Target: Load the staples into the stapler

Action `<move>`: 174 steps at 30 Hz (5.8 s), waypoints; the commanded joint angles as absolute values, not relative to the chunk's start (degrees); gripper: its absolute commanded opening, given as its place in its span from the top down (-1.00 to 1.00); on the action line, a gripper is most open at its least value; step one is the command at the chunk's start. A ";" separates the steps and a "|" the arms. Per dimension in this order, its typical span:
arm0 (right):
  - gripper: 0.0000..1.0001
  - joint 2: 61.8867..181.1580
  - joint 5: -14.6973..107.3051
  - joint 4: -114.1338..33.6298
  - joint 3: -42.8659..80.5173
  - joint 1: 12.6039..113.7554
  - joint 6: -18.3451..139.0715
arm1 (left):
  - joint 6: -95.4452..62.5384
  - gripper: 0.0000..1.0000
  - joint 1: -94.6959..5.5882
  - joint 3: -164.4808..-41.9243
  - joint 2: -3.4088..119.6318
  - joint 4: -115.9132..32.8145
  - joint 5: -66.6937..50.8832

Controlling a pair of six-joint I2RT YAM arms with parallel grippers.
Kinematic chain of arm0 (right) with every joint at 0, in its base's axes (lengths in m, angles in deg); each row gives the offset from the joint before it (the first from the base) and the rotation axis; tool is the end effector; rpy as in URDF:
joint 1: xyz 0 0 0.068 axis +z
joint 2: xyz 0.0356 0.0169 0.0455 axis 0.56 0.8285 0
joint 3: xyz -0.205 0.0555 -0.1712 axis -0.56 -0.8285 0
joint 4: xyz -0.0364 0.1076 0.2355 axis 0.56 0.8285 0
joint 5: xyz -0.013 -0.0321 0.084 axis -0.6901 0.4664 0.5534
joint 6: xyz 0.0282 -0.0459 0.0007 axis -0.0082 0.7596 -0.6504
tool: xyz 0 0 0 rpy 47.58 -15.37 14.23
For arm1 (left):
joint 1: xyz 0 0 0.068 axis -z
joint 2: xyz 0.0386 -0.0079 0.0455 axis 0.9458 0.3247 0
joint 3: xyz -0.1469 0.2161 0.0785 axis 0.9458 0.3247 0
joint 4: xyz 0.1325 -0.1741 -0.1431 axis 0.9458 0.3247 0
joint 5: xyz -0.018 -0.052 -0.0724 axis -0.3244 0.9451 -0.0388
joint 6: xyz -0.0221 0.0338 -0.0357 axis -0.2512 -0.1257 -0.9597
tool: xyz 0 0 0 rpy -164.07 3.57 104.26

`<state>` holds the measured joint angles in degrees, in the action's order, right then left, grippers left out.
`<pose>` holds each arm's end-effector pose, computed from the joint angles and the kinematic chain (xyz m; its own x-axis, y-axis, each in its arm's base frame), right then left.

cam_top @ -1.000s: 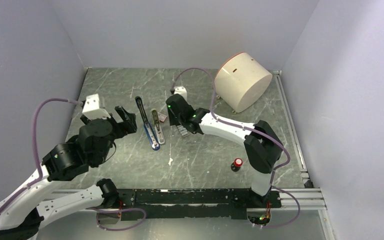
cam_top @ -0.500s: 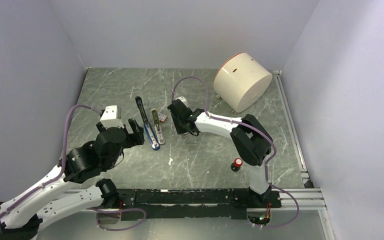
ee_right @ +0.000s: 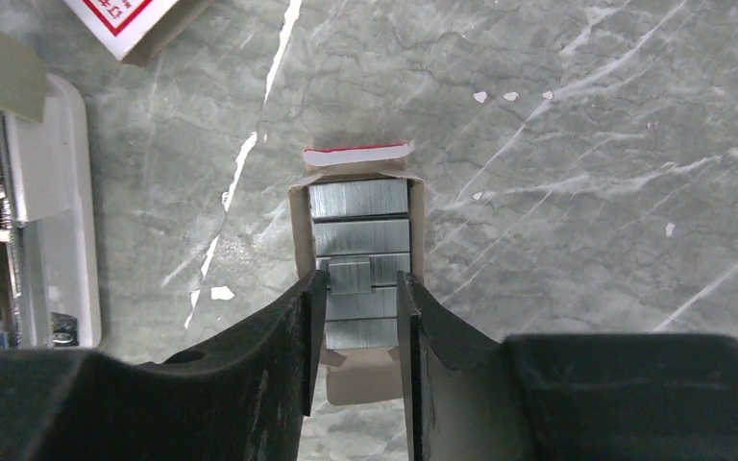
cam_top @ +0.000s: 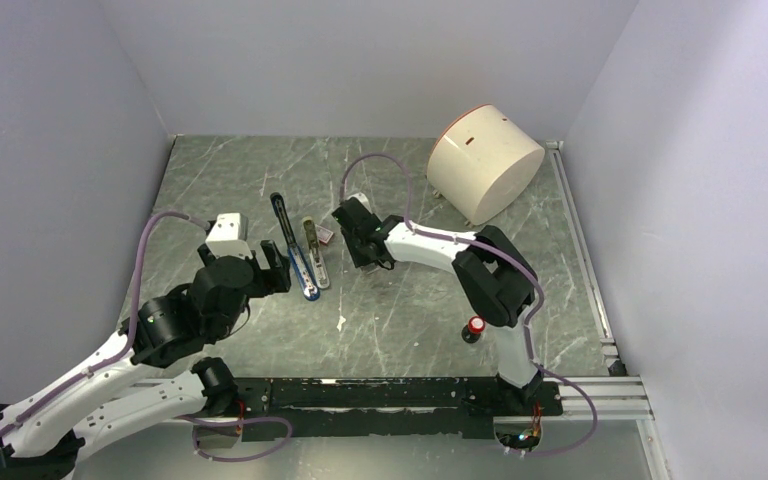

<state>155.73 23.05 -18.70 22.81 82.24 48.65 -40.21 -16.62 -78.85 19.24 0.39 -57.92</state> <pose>0.2902 0.3100 0.1664 -0.7329 -0.3600 -0.5774 -0.4106 0.9106 -0.0466 0.0918 -0.0876 0.3294 -0.3810 -0.2090 -0.9006 0.0567 0.9670 -0.2484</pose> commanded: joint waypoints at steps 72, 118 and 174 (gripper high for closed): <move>0.01 149.23 25.35 -12.51 18.36 93.34 42.05 | -42.76 -0.79 -16.42 -79.90 19.44 3.07 -60.88; 0.12 148.47 23.69 -5.55 12.19 94.70 34.91 | -43.10 -0.79 -16.34 -79.57 20.72 2.82 -60.11; 0.39 150.22 23.33 -10.06 13.42 93.16 27.10 | -43.66 -0.79 -16.43 -79.46 20.75 2.96 -60.20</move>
